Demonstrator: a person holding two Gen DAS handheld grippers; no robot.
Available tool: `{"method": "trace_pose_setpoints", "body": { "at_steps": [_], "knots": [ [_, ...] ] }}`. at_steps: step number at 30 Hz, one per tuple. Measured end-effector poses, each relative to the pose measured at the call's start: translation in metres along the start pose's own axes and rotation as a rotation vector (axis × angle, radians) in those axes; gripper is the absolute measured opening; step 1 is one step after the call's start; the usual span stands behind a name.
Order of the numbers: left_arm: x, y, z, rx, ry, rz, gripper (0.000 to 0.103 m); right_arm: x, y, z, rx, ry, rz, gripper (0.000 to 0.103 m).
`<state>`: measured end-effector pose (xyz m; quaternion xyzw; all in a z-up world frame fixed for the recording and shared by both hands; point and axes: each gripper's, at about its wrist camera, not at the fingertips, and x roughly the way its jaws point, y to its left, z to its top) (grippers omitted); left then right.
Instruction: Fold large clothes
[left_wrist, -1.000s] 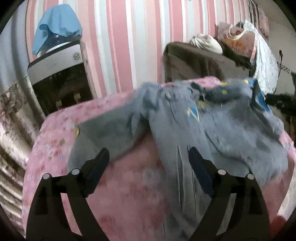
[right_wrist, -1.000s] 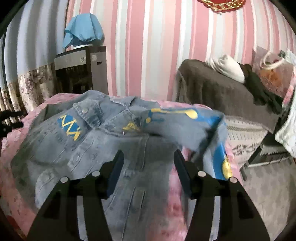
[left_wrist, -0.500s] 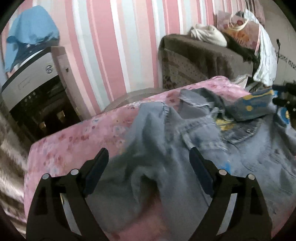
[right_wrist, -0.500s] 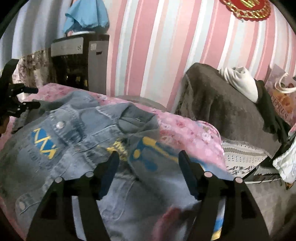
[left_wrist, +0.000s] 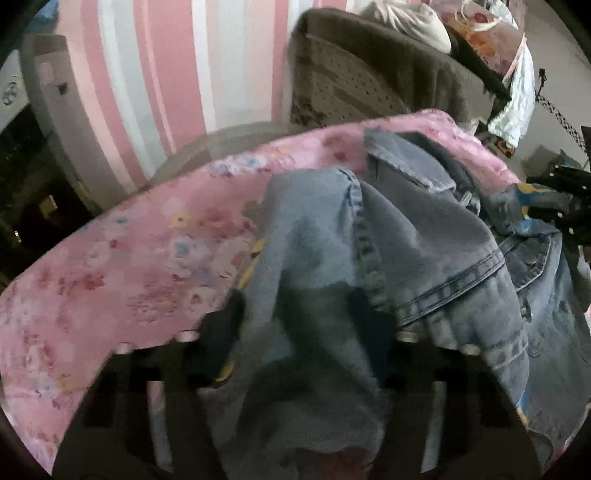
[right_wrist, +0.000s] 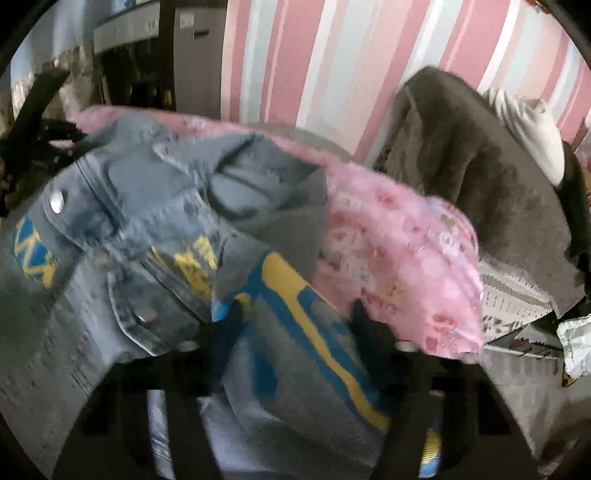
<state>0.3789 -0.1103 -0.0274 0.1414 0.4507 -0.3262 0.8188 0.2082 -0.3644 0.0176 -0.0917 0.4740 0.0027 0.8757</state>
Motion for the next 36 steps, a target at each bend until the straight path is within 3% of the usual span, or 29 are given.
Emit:
{"method": "trace_pose_setpoints", "body": {
  "at_steps": [1,2,4,7,13,16,20,23,25,27,29,31,32,33,36],
  "knots": [
    [0.005,0.0,0.0,0.0,0.013,0.001,0.023,0.003,-0.001,-0.001,0.001,0.007,0.002,0.04],
    [0.011,0.001,-0.001,-0.009,0.024,0.019,0.019,0.005,-0.002,-0.003,0.003,0.011,0.004,0.03],
    [0.014,0.005,-0.003,-0.03,0.016,0.044,0.012,0.004,-0.005,-0.001,0.012,-0.005,-0.028,0.02],
    [0.007,0.009,-0.007,-0.025,-0.028,0.107,0.01,-0.004,-0.016,0.009,0.05,-0.064,-0.124,0.014],
    [-0.028,0.041,-0.018,-0.103,-0.146,0.245,0.011,-0.012,-0.022,0.034,0.061,-0.163,-0.237,0.012],
    [-0.051,0.056,-0.032,-0.15,-0.183,0.298,0.011,-0.021,-0.021,0.05,0.073,-0.232,-0.239,0.012],
    [-0.081,0.066,-0.056,-0.145,-0.223,0.434,0.011,-0.005,-0.021,0.078,0.096,-0.249,-0.233,0.012],
    [-0.071,0.086,-0.057,-0.196,-0.14,0.407,0.011,0.032,-0.024,0.096,0.133,-0.176,-0.226,0.013],
    [-0.05,0.097,-0.056,-0.21,-0.054,0.511,0.006,0.064,-0.025,0.099,0.137,-0.092,-0.252,0.014],
    [-0.044,0.103,-0.059,-0.232,-0.043,0.489,0.012,0.089,-0.029,0.096,0.157,-0.013,-0.242,0.025],
    [-0.052,0.104,-0.063,-0.252,-0.06,0.481,0.026,0.088,-0.036,0.091,0.203,0.005,-0.222,0.033],
    [-0.068,0.099,-0.068,-0.25,-0.09,0.474,0.059,0.065,-0.04,0.086,0.221,-0.038,-0.192,0.054],
    [-0.08,0.094,-0.072,-0.237,-0.114,0.483,0.067,0.053,-0.041,0.081,0.22,-0.058,-0.185,0.061],
    [-0.091,0.09,-0.077,-0.227,-0.134,0.501,0.077,0.034,-0.04,0.076,0.214,-0.093,-0.187,0.062],
    [-0.117,0.085,-0.095,-0.233,-0.156,0.496,0.082,-0.011,-0.032,0.048,0.2,-0.151,-0.197,0.062]
  ]
}}
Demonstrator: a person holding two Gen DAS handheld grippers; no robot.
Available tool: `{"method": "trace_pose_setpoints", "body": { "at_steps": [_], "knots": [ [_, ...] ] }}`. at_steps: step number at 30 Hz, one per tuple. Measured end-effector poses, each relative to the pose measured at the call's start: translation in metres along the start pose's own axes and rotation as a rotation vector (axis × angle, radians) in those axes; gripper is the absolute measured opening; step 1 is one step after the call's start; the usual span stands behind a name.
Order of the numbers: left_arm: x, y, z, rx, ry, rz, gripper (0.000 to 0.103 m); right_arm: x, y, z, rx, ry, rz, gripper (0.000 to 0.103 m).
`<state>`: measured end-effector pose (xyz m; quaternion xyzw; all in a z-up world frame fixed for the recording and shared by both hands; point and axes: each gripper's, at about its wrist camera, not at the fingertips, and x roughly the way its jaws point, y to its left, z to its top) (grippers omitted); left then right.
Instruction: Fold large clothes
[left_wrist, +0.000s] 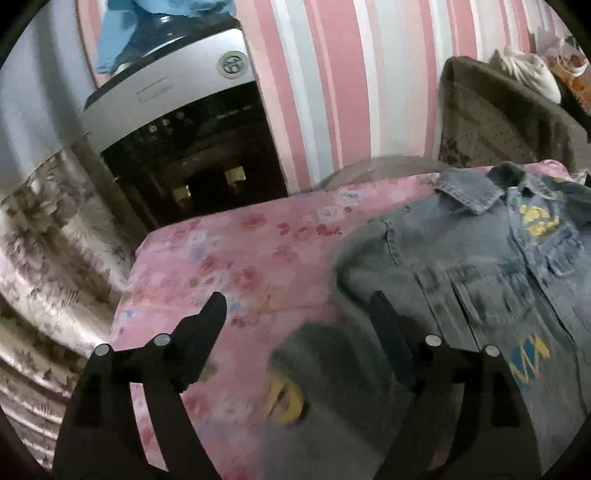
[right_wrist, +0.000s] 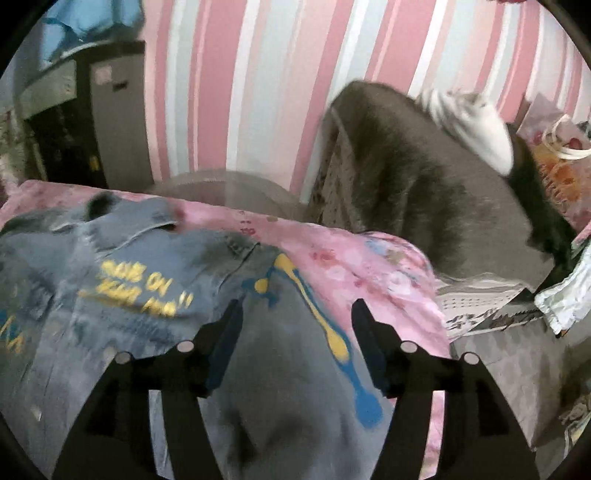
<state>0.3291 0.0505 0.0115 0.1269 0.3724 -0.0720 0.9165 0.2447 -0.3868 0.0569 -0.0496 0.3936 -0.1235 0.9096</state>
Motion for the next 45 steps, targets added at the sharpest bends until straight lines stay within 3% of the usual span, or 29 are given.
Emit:
{"method": "trace_pose_setpoints", "body": {
  "at_steps": [4,9,15,17,18,19,21,24,26,31,32,34,38,40,41,43,45],
  "knots": [
    [-0.025,0.017,-0.034,-0.062,0.019,-0.032,0.091,-0.039,0.001,-0.033,0.0,-0.052,0.006,0.071],
    [-0.032,0.015,-0.073,-0.091,0.072,-0.082,0.092,-0.064,0.015,-0.072,-0.011,-0.08,0.003,0.071],
    [-0.014,-0.007,-0.075,-0.077,0.123,-0.084,0.092,-0.062,0.03,-0.088,0.013,-0.036,0.028,0.071],
    [0.001,-0.009,-0.069,-0.087,0.146,-0.063,0.083,-0.06,0.038,-0.09,0.007,-0.035,0.03,0.071],
    [0.01,-0.009,-0.068,-0.088,0.17,-0.055,0.051,-0.059,0.043,-0.091,0.0,-0.04,0.027,0.071],
    [0.021,-0.007,-0.069,-0.098,0.22,-0.051,0.031,-0.058,0.047,-0.091,-0.008,-0.043,0.023,0.071],
    [0.025,0.001,-0.071,-0.13,0.228,-0.062,0.01,-0.056,0.053,-0.091,-0.025,-0.039,0.019,0.071],
    [0.01,0.02,-0.073,-0.149,0.18,-0.022,0.005,-0.053,0.059,-0.089,-0.063,-0.04,-0.008,0.071],
    [-0.004,0.046,-0.071,-0.193,0.14,0.051,0.004,-0.052,0.059,-0.087,-0.073,-0.043,-0.019,0.071],
    [-0.035,0.138,-0.07,-0.348,0.123,0.191,0.004,-0.053,0.053,-0.071,-0.052,-0.067,-0.016,0.071],
    [-0.039,0.16,-0.073,-0.385,0.129,0.203,0.004,-0.052,0.053,-0.068,-0.052,-0.071,-0.017,0.071],
    [-0.038,0.188,-0.081,-0.445,0.161,0.118,0.006,-0.048,0.052,-0.062,-0.048,-0.073,-0.014,0.071],
    [-0.011,0.176,-0.091,-0.371,0.228,0.112,0.006,-0.028,0.04,-0.055,0.005,-0.043,0.008,0.071],
    [-0.004,0.176,-0.098,-0.388,0.228,0.093,0.014,-0.023,0.037,-0.055,0.037,-0.03,0.032,0.071],
    [-0.003,0.179,-0.102,-0.425,0.224,0.075,0.024,-0.022,0.036,-0.056,0.046,-0.027,0.04,0.071],
    [-0.006,0.184,-0.11,-0.466,0.224,0.052,0.075,-0.021,0.039,-0.06,0.034,-0.022,0.041,0.071],
    [-0.014,0.183,-0.116,-0.464,0.21,0.081,0.085,-0.021,0.043,-0.064,0.008,-0.019,0.025,0.071]
  ]
}}
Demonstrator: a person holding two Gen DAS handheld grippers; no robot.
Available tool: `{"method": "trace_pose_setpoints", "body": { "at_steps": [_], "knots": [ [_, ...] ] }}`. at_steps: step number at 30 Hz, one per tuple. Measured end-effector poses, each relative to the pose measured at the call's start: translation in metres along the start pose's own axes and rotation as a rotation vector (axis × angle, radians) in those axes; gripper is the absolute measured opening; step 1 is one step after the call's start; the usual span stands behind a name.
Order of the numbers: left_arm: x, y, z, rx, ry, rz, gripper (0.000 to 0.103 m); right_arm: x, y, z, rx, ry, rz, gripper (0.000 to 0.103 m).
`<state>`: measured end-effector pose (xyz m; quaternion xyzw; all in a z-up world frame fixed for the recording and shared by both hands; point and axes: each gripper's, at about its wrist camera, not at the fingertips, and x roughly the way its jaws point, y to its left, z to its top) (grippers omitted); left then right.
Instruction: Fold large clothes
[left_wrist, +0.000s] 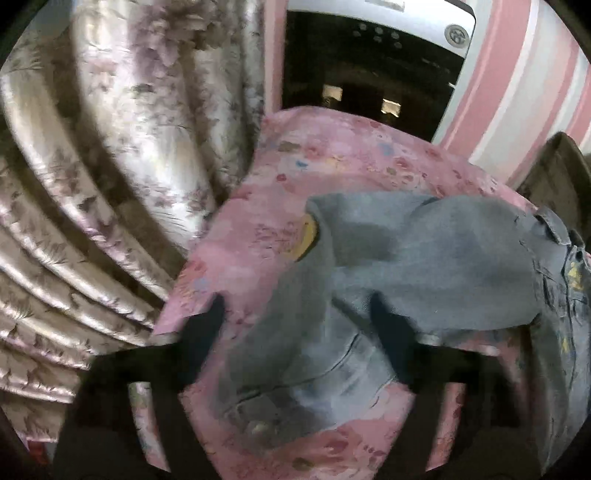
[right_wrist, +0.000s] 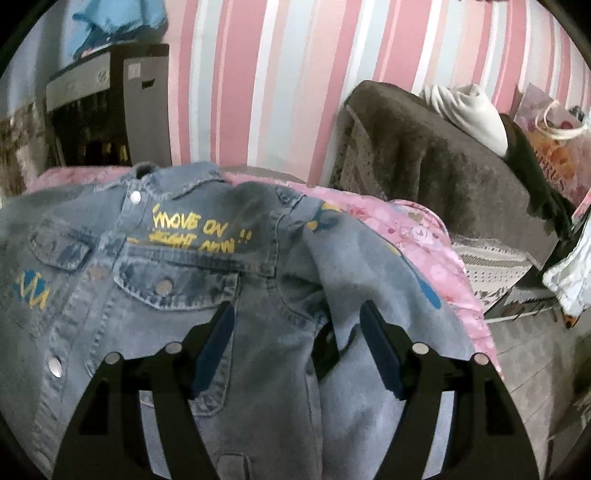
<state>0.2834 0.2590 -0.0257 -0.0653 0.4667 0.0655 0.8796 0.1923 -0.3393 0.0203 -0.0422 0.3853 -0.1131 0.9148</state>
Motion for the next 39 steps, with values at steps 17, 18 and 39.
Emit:
{"method": "trace_pose_setpoints", "body": {
  "at_steps": [17,18,39],
  "knots": [
    [-0.044,-0.053,0.018,-0.102,0.087,-0.375,0.017,-0.015,0.003,0.006,-0.044,-0.06,0.018,0.074],
    [-0.052,-0.066,0.021,-0.104,0.085,-0.431,0.017,-0.016,0.0,0.01,-0.039,-0.068,0.016,0.074],
    [0.009,-0.366,0.006,0.497,0.07,-0.435,0.05,0.016,0.016,0.006,-0.1,-0.026,0.023,0.074]
  ]
}}
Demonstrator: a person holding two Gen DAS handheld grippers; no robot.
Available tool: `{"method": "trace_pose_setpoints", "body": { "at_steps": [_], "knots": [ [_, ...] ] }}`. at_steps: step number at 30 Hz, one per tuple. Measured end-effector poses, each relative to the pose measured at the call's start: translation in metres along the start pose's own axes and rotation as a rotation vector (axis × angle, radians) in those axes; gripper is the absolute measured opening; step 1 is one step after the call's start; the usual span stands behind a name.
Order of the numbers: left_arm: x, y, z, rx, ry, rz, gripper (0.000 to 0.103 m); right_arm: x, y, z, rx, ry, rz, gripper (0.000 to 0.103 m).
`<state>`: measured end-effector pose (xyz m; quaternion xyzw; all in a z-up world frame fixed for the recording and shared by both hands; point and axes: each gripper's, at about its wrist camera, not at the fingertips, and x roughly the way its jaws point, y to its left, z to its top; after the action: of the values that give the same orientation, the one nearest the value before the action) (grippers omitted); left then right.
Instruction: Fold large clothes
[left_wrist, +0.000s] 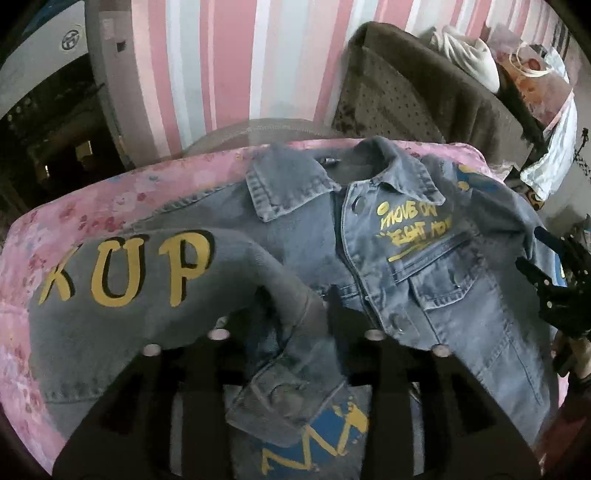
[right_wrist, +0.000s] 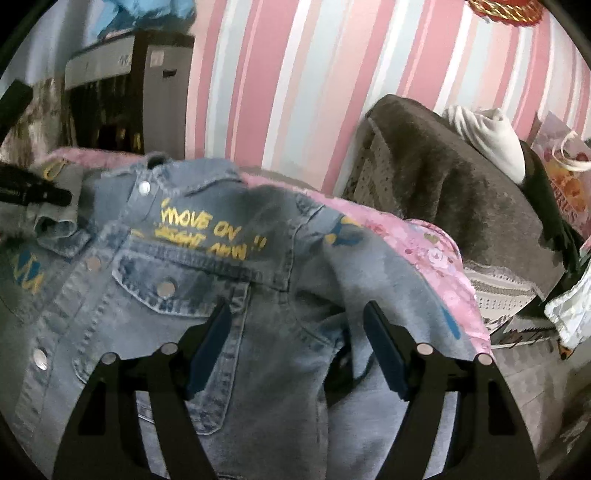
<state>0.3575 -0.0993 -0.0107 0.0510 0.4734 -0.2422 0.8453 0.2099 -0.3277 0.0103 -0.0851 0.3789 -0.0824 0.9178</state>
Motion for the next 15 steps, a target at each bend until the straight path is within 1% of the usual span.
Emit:
{"method": "trace_pose_setpoints", "body": {
  "at_steps": [1,2,4,5,7,9,10,12,14,15],
  "knots": [
    [-0.002,0.002,0.001,0.001,-0.011,-0.014,0.062,0.001,0.003,0.0,-0.008,0.006,0.003,0.074],
    [-0.007,0.003,0.001,0.002,-0.027,-0.032,0.067,0.002,0.006,0.001,-0.013,0.014,0.012,0.074],
    [-0.015,0.0,0.003,0.006,-0.048,-0.036,0.088,0.001,0.011,0.005,-0.015,0.022,0.031,0.074],
    [-0.024,-0.001,0.002,0.018,-0.069,-0.011,0.092,-0.001,0.015,0.009,-0.013,0.018,0.046,0.074],
    [-0.036,-0.002,0.001,0.05,-0.099,0.021,0.096,-0.007,0.023,0.015,-0.006,0.006,0.082,0.074],
    [-0.05,0.003,-0.004,0.081,-0.118,0.045,0.099,-0.016,0.037,0.025,0.003,-0.013,0.148,0.074],
    [-0.056,0.009,-0.007,0.093,-0.135,0.085,0.1,-0.019,0.045,0.03,0.003,-0.017,0.177,0.074],
    [-0.06,0.021,-0.012,0.109,-0.146,0.149,0.1,-0.022,0.061,0.038,0.012,-0.019,0.235,0.074],
    [-0.064,0.044,-0.022,0.112,-0.155,0.224,0.1,-0.024,0.079,0.045,0.027,-0.013,0.304,0.074],
    [-0.066,0.053,-0.025,0.109,-0.153,0.238,0.1,-0.024,0.087,0.047,0.03,-0.01,0.323,0.074]
  ]
}}
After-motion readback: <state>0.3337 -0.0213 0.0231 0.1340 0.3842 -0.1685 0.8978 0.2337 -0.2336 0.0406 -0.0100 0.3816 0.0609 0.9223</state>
